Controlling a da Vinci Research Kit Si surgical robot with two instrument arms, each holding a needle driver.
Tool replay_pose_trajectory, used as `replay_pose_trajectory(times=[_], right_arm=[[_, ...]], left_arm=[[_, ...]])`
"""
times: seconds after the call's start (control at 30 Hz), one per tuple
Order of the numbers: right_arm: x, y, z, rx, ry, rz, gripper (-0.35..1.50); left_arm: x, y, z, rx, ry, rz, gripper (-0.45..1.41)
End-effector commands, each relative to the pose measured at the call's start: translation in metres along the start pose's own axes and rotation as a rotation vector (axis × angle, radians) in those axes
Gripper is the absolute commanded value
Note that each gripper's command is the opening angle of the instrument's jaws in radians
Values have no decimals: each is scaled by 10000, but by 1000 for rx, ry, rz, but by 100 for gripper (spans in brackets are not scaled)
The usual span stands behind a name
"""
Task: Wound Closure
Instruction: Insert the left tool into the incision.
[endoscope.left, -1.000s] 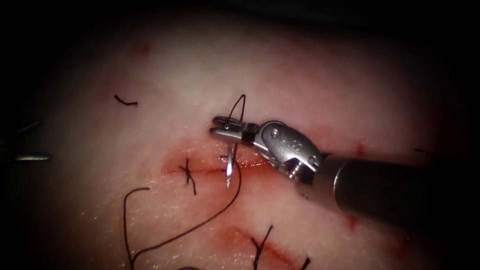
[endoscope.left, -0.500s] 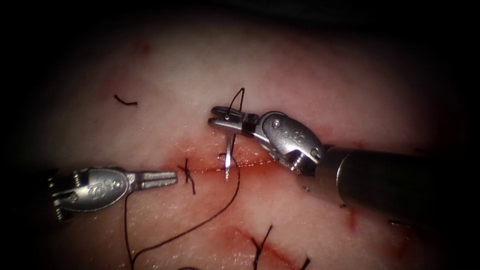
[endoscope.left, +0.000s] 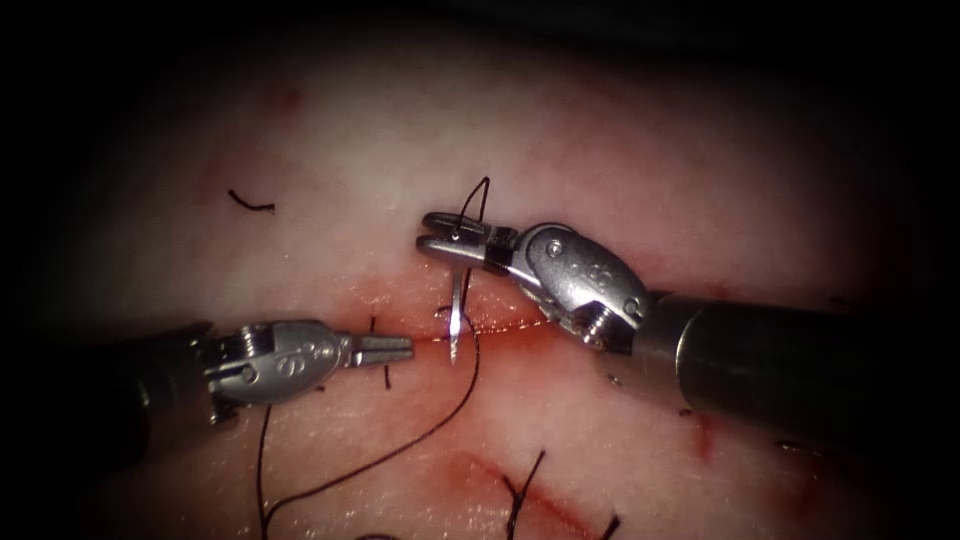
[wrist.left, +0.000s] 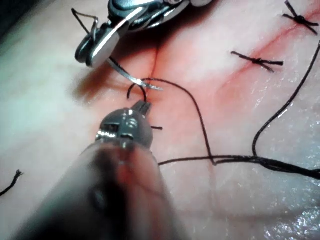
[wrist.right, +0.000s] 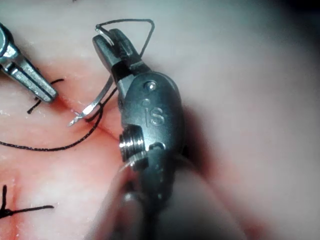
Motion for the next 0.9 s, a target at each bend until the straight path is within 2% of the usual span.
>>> replay_pose_trajectory(times=[0.03,0.3,0.43,0.67,0.9], right_arm=[[-5,-1,9,2,2,-2,-35],[-5,-2,10,1,2,-8,-35],[-4,-5,10,3,2,-20,-35],[-5,-8,9,4,5,-45,-35],[-9,-10,14,10,9,-97,-35]], left_arm=[[0,-4,11,-3,-5,-5,-45],[-6,-6,32,-24,-80,0,-45],[-17,-16,41,-23,-156,-10,-45],[-34,-29,52,3,-205,-9,-45],[-45,-34,60,-25,-304,-13,-45]])
